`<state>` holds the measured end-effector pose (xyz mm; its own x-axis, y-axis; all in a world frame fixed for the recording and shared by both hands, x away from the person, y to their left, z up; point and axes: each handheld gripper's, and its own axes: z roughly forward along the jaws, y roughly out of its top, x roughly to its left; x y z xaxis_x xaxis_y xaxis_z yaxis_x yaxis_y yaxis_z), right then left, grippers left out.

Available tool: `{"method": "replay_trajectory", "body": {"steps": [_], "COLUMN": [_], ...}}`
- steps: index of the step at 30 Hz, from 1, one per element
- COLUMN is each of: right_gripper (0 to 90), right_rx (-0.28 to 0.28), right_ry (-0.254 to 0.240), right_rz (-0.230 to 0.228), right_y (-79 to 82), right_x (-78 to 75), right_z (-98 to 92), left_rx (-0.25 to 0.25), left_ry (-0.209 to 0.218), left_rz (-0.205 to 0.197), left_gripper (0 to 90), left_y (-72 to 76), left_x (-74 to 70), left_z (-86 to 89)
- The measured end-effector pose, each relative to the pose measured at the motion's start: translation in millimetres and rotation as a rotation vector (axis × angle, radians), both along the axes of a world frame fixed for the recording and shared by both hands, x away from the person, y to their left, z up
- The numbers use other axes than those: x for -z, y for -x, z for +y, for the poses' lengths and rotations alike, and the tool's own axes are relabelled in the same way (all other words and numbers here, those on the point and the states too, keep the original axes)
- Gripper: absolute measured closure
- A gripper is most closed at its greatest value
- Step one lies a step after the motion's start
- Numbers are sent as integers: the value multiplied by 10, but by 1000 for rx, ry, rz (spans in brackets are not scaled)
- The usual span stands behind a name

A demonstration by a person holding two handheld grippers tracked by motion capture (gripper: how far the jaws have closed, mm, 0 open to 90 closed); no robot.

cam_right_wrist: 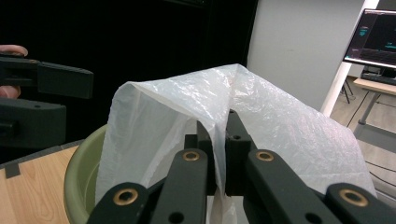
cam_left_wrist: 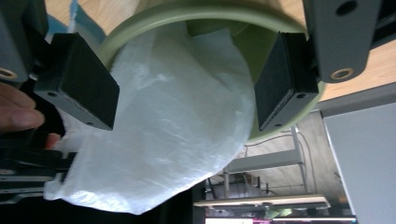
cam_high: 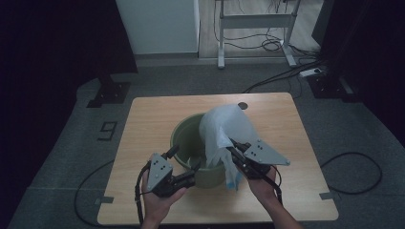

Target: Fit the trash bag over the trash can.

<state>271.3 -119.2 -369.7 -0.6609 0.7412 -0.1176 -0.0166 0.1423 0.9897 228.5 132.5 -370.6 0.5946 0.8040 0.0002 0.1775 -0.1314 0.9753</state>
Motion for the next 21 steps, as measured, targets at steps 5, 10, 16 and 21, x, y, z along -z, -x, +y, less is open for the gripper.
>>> {"method": "replay_trajectory", "body": {"steps": [5, 10, 16, 21], "right_gripper": [881, 881, 879, 877], "right_rx": [-6, -19, -36, -32], "right_ry": [-3, -9, -10, -12], "right_rz": [1, -1, 4, 8], "right_y": [8, 39, 73, 61], "right_x": [12, 27, 45, 44], "right_z": [20, 36, 35, 18], "left_rx": [25, 28, 65, 87], "left_ry": [-12, -19, -54, -54], "left_rz": [-6, -31, -26, -35], "left_gripper": [242, 367, 489, 528], "left_y": [0, -26, -65, -42], "left_x": [5, 32, 81, 95], "left_z": [-121, -234, -365, -409]}}
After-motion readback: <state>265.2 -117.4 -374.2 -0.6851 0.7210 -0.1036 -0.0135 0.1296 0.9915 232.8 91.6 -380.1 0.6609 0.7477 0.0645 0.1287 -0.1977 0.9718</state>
